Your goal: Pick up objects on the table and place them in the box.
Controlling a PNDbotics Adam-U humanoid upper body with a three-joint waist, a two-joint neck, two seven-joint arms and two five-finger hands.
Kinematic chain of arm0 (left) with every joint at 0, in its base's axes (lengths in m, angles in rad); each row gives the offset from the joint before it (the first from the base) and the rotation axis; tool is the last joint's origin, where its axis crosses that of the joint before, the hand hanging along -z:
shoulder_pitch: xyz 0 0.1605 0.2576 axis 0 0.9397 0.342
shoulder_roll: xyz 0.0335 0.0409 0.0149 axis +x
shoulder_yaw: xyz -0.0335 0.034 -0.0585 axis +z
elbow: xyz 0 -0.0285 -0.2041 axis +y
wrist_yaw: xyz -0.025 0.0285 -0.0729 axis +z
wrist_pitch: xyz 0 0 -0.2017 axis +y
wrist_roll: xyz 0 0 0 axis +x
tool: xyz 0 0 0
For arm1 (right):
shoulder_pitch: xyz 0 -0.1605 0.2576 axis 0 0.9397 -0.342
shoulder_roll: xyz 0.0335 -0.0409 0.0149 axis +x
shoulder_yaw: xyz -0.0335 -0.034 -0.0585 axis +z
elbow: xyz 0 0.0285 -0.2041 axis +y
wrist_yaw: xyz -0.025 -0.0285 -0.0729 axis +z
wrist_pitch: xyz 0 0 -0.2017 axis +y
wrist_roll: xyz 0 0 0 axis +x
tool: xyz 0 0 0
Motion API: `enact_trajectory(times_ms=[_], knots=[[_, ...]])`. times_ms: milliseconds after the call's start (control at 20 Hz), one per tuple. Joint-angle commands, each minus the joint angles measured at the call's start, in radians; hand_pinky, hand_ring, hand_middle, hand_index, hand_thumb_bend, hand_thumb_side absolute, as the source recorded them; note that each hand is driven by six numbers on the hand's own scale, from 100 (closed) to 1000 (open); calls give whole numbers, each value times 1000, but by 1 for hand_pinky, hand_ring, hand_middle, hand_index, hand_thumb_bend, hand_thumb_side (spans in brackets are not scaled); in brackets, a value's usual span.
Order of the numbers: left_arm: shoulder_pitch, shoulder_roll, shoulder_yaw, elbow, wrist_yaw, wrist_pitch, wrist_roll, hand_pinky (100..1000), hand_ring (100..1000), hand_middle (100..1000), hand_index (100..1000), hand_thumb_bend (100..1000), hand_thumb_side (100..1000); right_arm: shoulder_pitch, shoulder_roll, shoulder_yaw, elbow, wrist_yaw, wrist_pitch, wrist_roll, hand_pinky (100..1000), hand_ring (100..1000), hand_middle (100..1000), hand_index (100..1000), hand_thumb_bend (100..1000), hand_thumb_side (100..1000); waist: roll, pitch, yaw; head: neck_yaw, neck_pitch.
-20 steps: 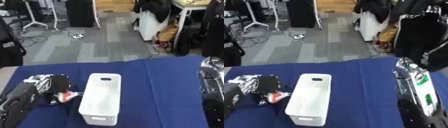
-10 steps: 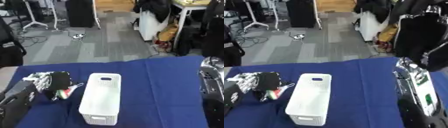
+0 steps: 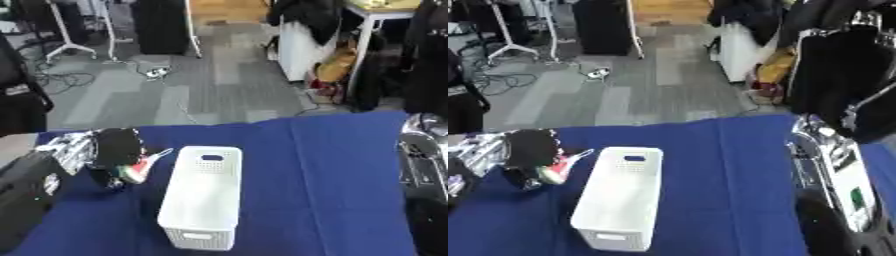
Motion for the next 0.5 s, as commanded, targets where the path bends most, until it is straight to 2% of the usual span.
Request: enact_trajectory(times_ms=[50,500], knots=[[-18,49,17,-38,47,-265,273,100,100,100,172,100,680,-16,-13,-2,-14,-6,2,0,264,396,362,561,100,1000,1,-11,4,2,-2],[-15,74,41,-119,253,-265,273,100,100,100,174,100,659,-15,-15,-2,-14,-7,2,0,264,396,362,561,100,1000,1,-12,4,1,-2]])
